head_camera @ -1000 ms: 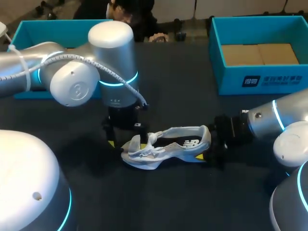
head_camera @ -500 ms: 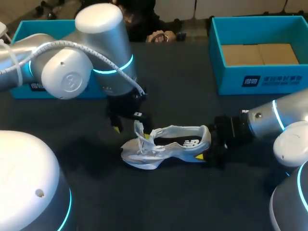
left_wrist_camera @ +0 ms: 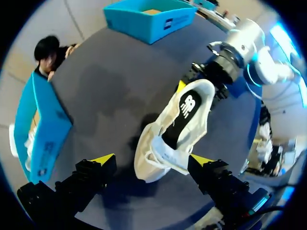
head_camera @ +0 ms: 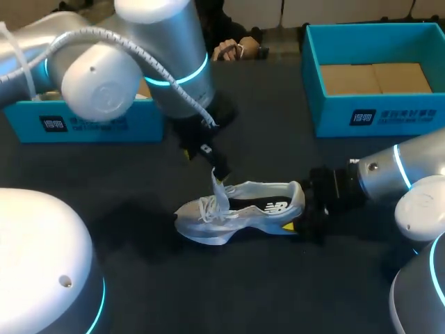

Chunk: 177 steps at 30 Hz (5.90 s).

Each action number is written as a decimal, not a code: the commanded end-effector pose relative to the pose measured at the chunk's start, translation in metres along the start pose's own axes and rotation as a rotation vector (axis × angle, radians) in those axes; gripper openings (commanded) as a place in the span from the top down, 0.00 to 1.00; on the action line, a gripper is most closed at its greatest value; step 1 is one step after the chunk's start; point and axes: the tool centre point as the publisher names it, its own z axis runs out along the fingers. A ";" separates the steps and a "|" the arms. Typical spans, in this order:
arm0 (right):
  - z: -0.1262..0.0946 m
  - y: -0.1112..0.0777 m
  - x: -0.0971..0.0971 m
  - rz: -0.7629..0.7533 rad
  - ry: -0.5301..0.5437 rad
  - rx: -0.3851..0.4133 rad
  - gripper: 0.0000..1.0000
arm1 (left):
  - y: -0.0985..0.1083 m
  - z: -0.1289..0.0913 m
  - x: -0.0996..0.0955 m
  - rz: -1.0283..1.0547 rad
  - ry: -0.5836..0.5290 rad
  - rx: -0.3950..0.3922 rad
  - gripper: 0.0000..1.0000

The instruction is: Take the shoe out of the shoebox, open the shoe tongue, remove and reinsert the insole, then place the shoe into the shoebox

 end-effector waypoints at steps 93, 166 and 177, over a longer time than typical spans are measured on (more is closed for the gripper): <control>0.001 0.000 0.002 0.000 -0.002 0.003 1.00 | -0.065 0.096 0.091 0.681 0.332 -0.164 1.00; 0.001 0.000 0.002 0.000 -0.002 0.003 1.00 | -0.062 0.161 0.055 0.930 0.103 -0.021 1.00; 0.001 0.000 0.002 0.000 -0.002 0.003 1.00 | -0.068 0.113 0.054 0.938 0.153 -0.069 1.00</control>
